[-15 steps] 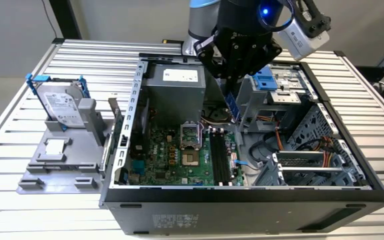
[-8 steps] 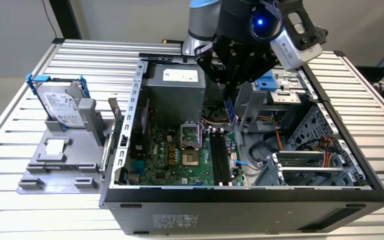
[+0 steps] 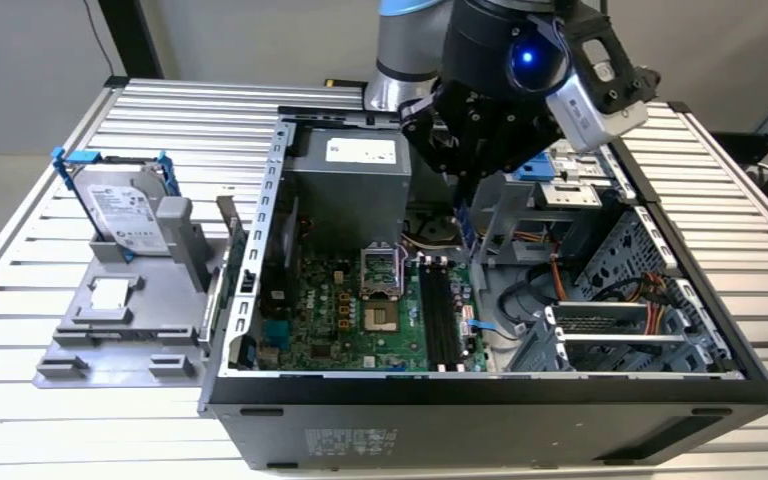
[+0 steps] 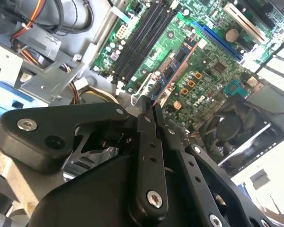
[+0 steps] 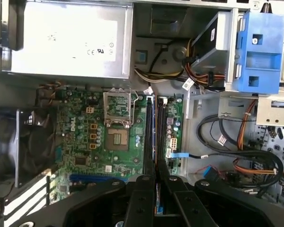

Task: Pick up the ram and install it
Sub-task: 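Insert the ram into the slot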

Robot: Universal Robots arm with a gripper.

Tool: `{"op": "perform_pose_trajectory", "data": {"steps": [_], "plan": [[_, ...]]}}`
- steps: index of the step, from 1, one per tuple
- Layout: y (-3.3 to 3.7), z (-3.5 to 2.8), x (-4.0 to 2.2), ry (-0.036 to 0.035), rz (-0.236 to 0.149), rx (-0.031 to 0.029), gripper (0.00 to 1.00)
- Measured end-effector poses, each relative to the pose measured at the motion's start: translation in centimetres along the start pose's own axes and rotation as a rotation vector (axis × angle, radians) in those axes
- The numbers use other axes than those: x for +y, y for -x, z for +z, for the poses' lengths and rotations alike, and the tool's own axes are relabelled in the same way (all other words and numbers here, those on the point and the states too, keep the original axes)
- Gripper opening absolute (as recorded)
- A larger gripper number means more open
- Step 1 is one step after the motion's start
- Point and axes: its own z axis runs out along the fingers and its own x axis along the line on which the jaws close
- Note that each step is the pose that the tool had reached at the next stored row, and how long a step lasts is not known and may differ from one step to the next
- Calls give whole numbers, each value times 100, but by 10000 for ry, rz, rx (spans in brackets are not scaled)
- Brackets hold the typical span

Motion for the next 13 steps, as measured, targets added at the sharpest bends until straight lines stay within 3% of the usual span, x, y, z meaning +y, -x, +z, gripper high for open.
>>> {"op": "perform_pose_trajectory", "data": {"steps": [4,9,13], "plan": [[117,71,-6,-3,37,-1,0],[127,144,-11,-7,298,-10,0],[131,196,-13,-12,734,-26,0]]}}
